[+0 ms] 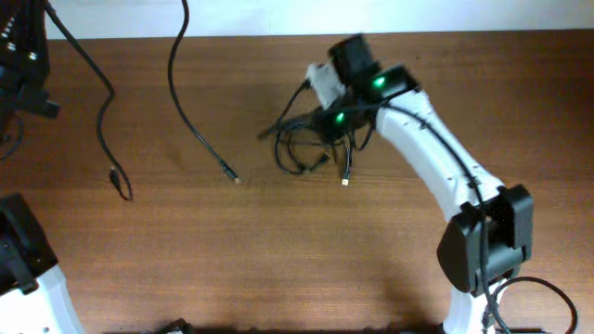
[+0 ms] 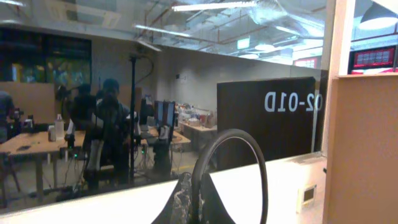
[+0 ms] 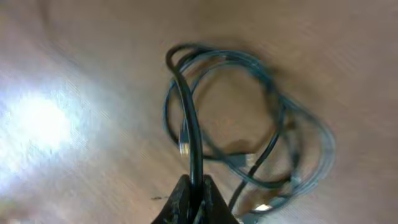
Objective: Untangle cables
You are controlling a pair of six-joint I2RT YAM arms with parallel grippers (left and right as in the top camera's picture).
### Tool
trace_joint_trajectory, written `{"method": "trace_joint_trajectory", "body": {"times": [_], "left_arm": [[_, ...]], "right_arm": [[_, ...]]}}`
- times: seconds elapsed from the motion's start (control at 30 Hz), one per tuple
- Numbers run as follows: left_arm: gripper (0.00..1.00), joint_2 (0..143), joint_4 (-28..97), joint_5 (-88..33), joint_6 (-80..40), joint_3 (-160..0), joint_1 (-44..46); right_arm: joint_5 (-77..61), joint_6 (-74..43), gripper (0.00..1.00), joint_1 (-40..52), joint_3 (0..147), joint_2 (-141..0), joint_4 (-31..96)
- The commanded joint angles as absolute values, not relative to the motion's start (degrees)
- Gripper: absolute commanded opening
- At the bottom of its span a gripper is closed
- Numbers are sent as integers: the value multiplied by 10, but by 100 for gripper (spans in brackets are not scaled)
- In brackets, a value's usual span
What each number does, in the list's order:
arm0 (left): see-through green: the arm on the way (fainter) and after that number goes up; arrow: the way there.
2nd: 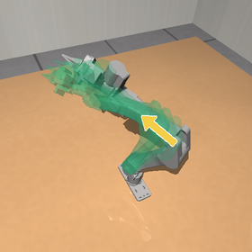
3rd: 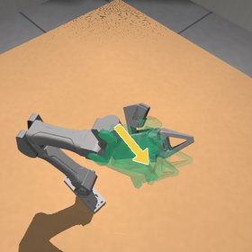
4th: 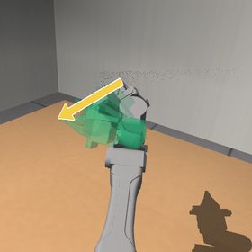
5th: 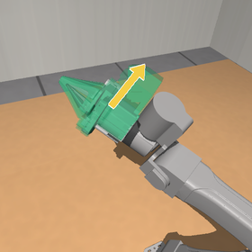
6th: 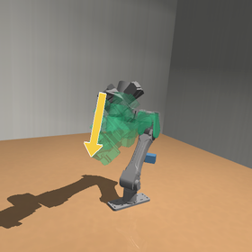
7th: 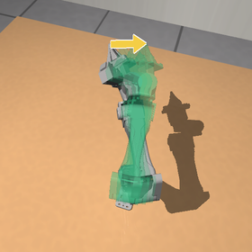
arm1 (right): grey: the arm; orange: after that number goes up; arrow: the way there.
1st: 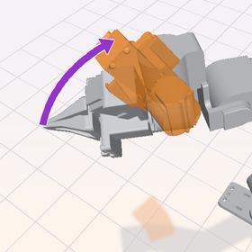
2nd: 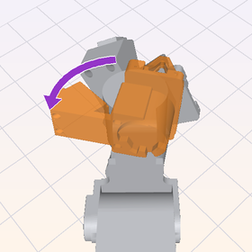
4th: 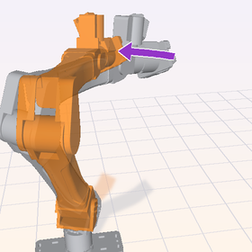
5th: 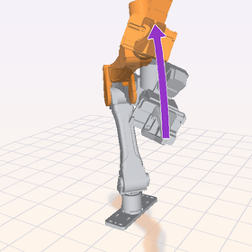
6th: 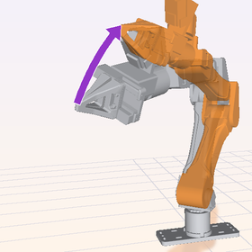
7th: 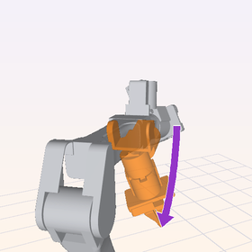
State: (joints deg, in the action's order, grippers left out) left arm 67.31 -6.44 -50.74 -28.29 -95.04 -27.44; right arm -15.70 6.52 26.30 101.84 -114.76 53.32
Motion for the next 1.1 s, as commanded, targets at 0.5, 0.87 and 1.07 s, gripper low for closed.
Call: {"method": "trace_joint_trajectory", "body": {"times": [0.5, 0.87, 1.07], "left_arm": [[0, 926, -260, -286, -273, -998, 140], [0, 1281, -8, -220, -201, -1461, 426], [0, 1390, 54, -212, -194, -1461, 480]], "right_arm": [[54, 70, 99, 247, 1771, -997, 924], [52, 70, 99, 247, 1751, -970, 931], [53, 73, 99, 247, 1725, -925, 927]]}}
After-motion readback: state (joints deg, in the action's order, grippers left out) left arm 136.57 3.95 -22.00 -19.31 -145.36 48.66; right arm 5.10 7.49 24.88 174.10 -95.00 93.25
